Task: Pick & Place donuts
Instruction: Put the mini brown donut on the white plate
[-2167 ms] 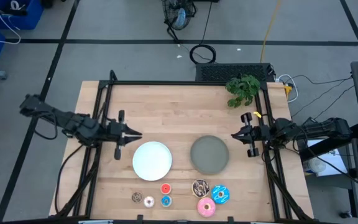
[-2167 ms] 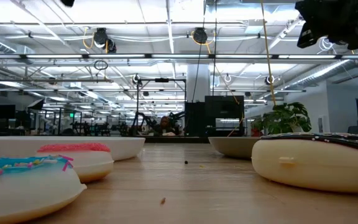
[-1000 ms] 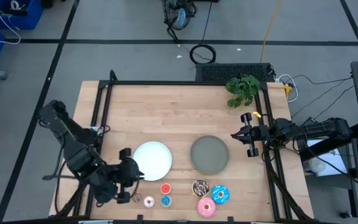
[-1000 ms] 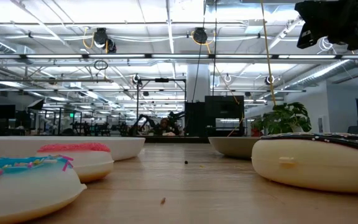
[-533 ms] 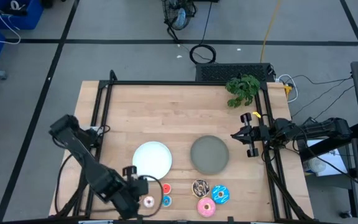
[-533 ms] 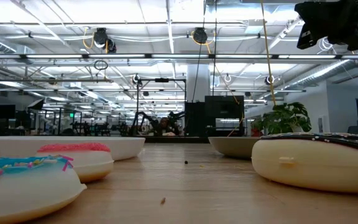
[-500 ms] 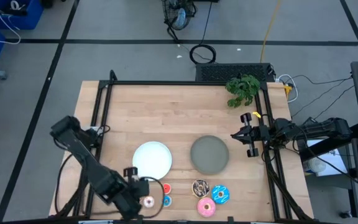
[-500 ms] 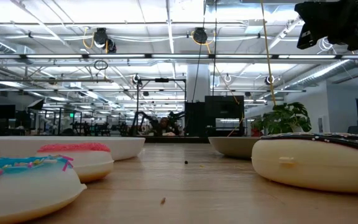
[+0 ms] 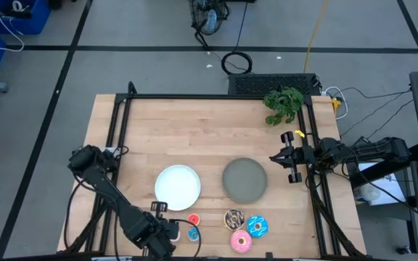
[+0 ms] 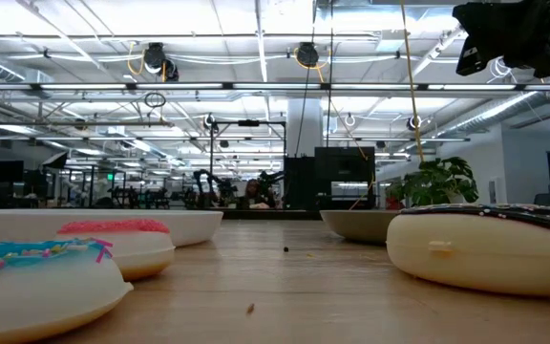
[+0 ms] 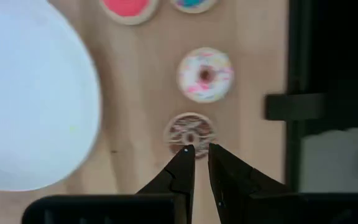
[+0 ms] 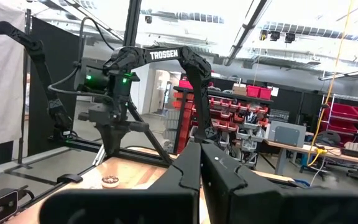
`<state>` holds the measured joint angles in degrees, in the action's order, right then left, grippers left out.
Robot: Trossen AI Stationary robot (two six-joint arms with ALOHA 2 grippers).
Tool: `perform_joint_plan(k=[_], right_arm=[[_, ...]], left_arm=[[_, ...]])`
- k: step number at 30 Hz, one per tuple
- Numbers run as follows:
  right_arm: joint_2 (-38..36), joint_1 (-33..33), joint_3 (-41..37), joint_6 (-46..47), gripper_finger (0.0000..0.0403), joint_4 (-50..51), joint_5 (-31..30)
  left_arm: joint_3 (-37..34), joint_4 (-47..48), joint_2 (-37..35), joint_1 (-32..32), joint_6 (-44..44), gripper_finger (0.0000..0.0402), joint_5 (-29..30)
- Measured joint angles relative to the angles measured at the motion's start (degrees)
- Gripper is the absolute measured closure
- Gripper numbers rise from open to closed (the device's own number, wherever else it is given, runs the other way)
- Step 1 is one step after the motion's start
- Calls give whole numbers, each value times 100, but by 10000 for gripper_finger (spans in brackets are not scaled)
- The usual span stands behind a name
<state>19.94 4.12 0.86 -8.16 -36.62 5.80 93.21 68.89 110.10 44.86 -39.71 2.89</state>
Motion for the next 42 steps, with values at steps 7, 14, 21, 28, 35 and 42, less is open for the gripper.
perform_joint_plan(k=[7, 14, 21, 28, 35, 42], right_arm=[[-2, -2, -1, 0, 403, 0, 0], [-2, -2, -1, 0, 403, 0, 0], [-2, 0, -1, 0, 403, -1, 0], [-2, -1, 0, 0, 403, -1, 0], [-2, -2, -2, 0, 403, -2, -2], [-1, 0, 0, 0, 403, -1, -2]], left_arm=[[-124, 291, 0, -17, -323, 344, 280], [-675, -286, 6, 142, -528, 267, 104], [-919, -329, 7, 129, -582, 187, 255], [-1334, -973, 7, 132, -431, 179, 192], [-1571, -1345, 7, 91, -423, 179, 149], [-1952, -1979, 7, 92, -396, 179, -108]])
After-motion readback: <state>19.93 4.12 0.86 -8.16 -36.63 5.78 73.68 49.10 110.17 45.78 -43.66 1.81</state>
